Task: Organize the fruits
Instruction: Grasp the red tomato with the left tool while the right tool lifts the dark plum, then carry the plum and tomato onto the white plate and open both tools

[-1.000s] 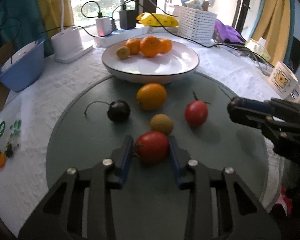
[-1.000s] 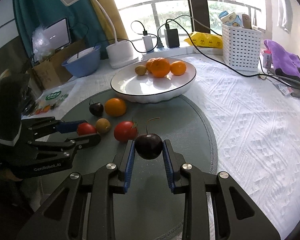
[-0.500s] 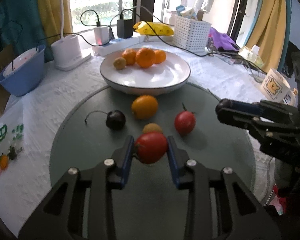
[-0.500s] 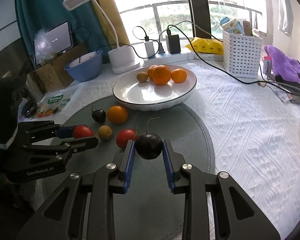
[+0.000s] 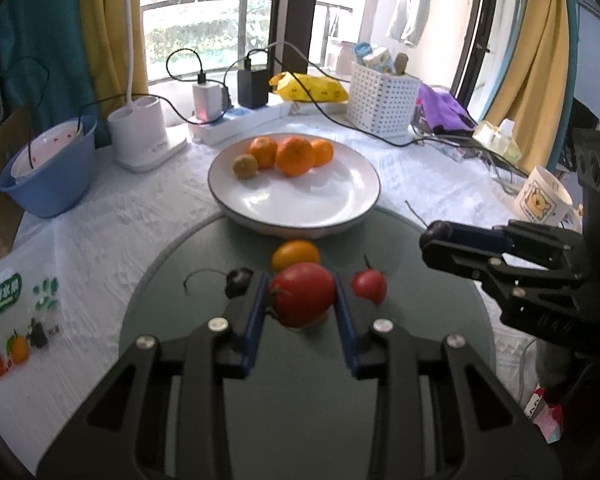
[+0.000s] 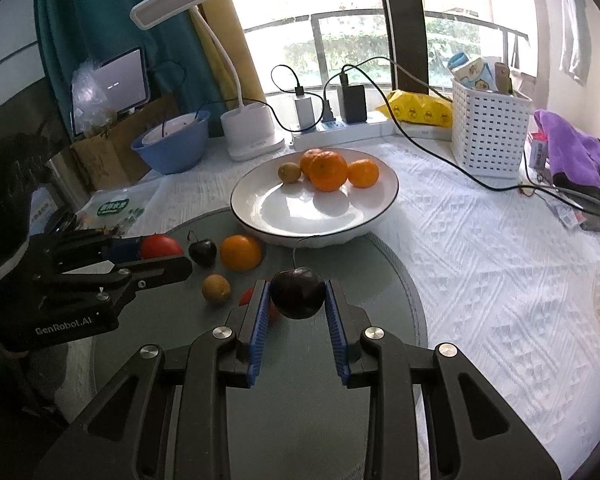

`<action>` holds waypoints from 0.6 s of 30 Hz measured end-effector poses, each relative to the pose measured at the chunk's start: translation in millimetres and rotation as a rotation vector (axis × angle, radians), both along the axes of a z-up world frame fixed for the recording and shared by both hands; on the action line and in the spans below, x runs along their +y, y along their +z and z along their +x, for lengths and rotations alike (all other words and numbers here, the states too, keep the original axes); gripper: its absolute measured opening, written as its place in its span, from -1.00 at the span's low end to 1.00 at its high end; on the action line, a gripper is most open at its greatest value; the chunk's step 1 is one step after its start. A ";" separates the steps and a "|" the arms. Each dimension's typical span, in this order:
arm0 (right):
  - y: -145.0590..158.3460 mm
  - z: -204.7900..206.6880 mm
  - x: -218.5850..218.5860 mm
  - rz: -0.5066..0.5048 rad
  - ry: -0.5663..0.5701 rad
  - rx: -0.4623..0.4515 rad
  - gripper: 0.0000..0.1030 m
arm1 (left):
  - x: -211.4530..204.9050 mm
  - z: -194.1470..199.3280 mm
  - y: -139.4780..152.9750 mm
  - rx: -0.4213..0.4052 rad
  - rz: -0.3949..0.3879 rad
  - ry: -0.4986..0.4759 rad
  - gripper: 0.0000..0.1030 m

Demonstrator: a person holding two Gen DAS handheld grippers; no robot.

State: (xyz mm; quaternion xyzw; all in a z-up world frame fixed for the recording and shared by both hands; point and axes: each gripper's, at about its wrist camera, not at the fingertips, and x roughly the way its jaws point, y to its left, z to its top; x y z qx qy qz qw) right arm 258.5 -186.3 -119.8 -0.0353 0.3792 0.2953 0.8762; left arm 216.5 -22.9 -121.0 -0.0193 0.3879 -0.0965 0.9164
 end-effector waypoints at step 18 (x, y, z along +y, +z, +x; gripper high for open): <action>4.9 41.3 7.9 0.004 0.013 0.001 -0.41 | 4.7 45.7 8.0 -0.017 -0.035 -0.010 -0.34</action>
